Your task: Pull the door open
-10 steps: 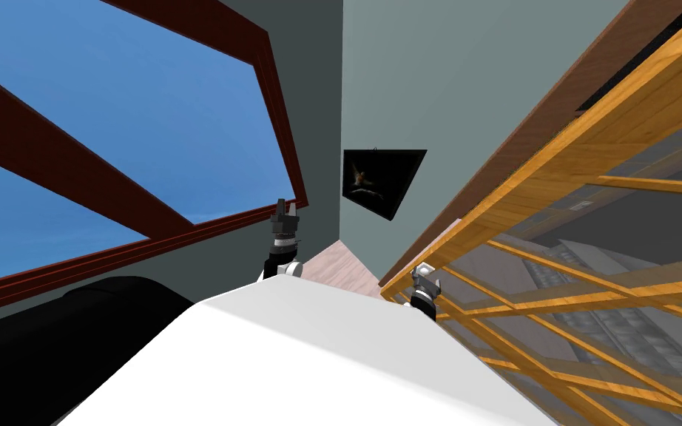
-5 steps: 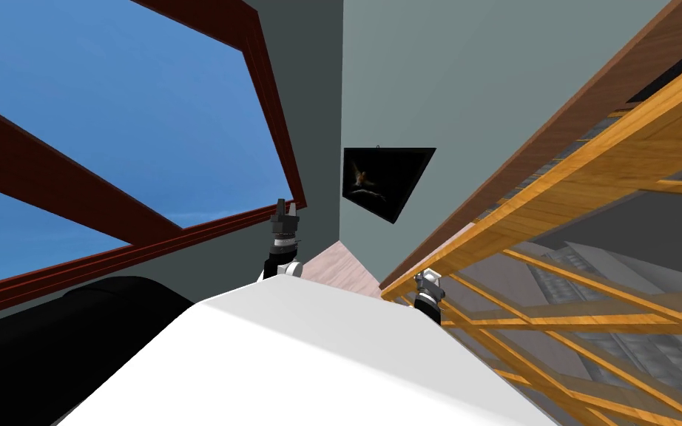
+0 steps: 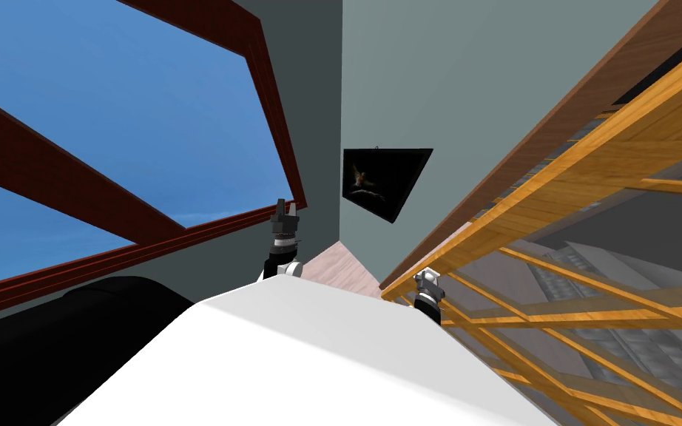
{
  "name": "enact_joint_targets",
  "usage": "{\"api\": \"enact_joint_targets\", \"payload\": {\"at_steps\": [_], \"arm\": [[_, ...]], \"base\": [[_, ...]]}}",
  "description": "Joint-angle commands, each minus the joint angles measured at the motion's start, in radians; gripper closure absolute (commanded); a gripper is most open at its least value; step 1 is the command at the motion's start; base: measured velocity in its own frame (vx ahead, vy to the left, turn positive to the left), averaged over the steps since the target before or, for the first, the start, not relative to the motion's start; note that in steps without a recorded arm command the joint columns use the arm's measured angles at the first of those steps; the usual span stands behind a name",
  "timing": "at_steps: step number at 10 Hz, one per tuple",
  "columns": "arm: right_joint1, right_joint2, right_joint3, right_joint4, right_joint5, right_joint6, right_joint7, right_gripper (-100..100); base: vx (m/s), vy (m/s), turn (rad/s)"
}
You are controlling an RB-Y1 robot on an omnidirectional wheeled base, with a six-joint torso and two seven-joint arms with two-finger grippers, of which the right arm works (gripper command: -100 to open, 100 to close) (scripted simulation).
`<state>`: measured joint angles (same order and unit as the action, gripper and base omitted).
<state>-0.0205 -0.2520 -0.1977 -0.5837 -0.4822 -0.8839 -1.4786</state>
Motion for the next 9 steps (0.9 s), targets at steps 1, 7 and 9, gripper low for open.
{"api": "enact_joint_targets", "payload": {"at_steps": [1, 7, 9], "arm": [[0.002, -0.002, 0.017, -0.006, 0.010, 0.001, -0.014, 100], [0.009, -0.009, 0.089, -0.030, 0.055, 0.008, -0.074, 100], [0.011, -0.012, 0.113, -0.038, 0.069, 0.010, -0.093, 100]], "base": [[-0.131, 0.006, 0.044], [-0.239, 0.004, 0.071], [-0.260, 0.013, 0.056]]}}
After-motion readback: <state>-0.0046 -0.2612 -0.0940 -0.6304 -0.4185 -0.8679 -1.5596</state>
